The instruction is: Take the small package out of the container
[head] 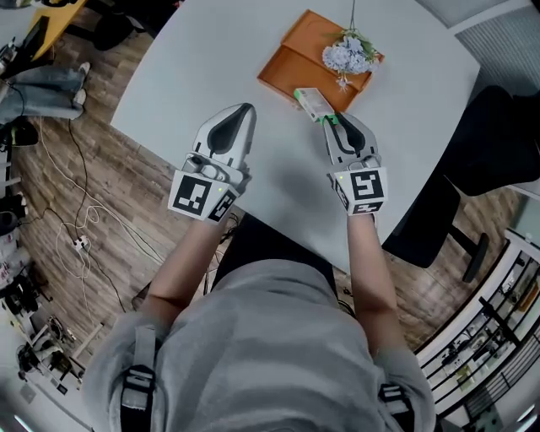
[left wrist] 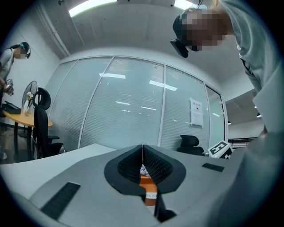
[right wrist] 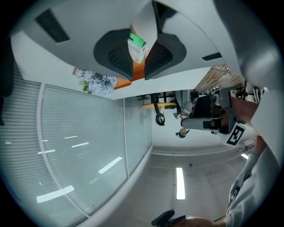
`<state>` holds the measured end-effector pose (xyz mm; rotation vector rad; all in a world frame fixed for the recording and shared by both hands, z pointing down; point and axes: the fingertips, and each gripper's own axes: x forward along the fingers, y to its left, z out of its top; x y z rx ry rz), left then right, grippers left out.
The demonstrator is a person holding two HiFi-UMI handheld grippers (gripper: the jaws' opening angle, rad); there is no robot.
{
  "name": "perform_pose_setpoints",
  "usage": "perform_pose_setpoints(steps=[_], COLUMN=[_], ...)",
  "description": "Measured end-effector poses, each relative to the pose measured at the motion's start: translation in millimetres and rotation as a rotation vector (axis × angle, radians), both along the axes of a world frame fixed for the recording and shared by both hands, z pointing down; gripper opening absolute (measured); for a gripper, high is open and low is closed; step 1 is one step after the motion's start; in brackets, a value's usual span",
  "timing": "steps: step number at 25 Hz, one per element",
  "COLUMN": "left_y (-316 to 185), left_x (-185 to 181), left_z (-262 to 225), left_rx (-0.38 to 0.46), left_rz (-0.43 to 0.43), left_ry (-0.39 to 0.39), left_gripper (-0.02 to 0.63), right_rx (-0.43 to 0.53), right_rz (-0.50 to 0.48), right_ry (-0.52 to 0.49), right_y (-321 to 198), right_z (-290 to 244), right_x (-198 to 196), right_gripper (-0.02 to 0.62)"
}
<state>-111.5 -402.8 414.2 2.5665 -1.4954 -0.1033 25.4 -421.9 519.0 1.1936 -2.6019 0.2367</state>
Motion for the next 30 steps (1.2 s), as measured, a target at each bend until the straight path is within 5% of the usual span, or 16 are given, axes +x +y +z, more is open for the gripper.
perform_pose_setpoints(steps=[5, 7, 11, 14, 23, 30], left_y=[-1.9, -1.3, 0.8, 1.4, 7.3, 8.9], left_x=[-0.9, -3.9, -9.7, -12.5, -19.2, -14.7], left_z=[9.0, 11.6, 16.3, 18.1, 9.2, -15.8], left_rx=[-0.014, -0.020, -0.029, -0.031, -0.016, 0.026], left_rz=[0.002, 0.001, -0.004, -0.011, -0.028, -0.020], left_ry=[0.001, 0.002, 0.000, -0.003, -0.004, -0.004], left_gripper=[0.020, 0.020, 0.020, 0.020, 0.020, 0.020], right_rx=[-0.056, -0.061, -0.006, 0.042, 0.058, 0.043], right_rz=[-0.095, -0.158, -0.232, -0.218, -0.118, 0.051], right_ry=[0.104, 0.217, 0.539, 0.654, 0.555, 0.290], right_y=[-6.5, -5.2, -6.6, -15.6, -23.3, -12.2], right_z=[42.5, 61.3, 99.1, 114.6, 84.8, 16.8], right_x=[-22.2, -33.0, -39.8, -35.2, -22.5, 6.5], right_gripper=[0.095, 0.191, 0.202, 0.201, 0.118, 0.115])
